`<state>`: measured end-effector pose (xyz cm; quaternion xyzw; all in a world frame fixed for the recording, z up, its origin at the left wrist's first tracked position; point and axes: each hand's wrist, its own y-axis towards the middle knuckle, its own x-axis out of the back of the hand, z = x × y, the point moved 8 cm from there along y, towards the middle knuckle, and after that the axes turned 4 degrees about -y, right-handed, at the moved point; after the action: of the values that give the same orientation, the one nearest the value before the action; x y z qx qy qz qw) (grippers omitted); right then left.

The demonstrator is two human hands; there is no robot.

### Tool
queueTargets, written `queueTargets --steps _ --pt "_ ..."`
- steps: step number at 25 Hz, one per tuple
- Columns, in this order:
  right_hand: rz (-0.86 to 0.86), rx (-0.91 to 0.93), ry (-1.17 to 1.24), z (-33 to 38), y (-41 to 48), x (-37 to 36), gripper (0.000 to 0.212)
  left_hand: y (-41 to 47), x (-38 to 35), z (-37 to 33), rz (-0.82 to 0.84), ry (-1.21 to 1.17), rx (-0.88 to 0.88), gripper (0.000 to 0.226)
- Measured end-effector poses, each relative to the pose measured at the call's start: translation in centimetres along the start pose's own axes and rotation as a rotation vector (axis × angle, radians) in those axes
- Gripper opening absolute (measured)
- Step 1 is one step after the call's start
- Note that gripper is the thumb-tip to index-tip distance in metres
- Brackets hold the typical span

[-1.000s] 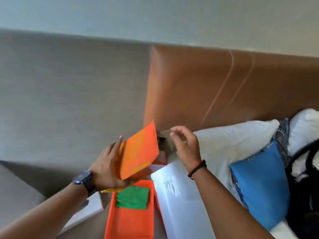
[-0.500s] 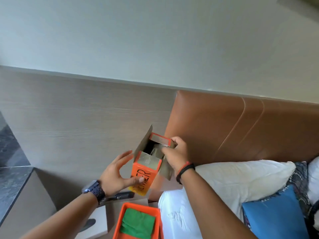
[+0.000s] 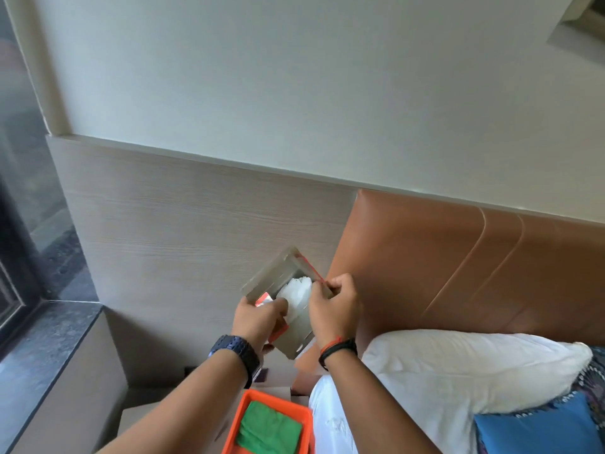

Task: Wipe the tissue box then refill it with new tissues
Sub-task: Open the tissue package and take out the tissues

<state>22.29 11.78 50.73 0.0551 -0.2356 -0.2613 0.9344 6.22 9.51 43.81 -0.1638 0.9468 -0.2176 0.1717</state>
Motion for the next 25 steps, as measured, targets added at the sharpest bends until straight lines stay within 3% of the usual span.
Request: queueTargets --steps 4,7,11,15,17,19,20,22,23,25 --pt "0.055 -0.184 0.002 -2.0 0.8 0.5 0.008 0.5 0.7 -0.9 0.125 0.095 -0.137 0.023" --pt "0.069 -0.234 -0.002 -3.3 0.6 0.3 0.013 2.1 2.5 -2.1 -0.013 0.388 -0.319 0.014" --pt "0.051 -0.23 -0.052 -4.1 0.4 0.2 0.002 2.6 3.1 -3.4 -0.129 0.703 -0.487 0.043" --pt "0.006 0.048 -0.312 -2.0 -0.4 0.6 0.026 2.4 2.6 -4.1 -0.167 0.819 -0.545 0.046" --pt "-0.105 0.235 -0.476 -0.6 -0.8 1.2 0.034 2.3 2.4 -4.3 -0.187 0.84 -0.545 0.046" --pt "-0.238 0.551 -0.637 1.3 -1.6 1.5 0.032 2.1 2.0 -4.4 -0.207 0.873 -0.555 0.044" --pt "-0.222 0.75 -0.641 2.1 -2.5 1.0 0.026 1.9 1.7 -4.5 -0.212 0.895 -0.566 0.042" --pt "0.013 1.079 -0.597 2.8 -4.5 -1.0 0.022 1.6 1.2 -4.7 -0.198 0.93 -0.59 0.04" --pt "0.168 1.137 -0.609 2.6 -4.9 -2.0 0.019 1.5 0.9 -4.7 -0.179 0.945 -0.607 0.036" --pt "0.5 1.005 -0.687 1.7 -4.1 -4.1 0.019 1.2 0.2 -4.7 -0.145 0.989 -0.654 0.031"
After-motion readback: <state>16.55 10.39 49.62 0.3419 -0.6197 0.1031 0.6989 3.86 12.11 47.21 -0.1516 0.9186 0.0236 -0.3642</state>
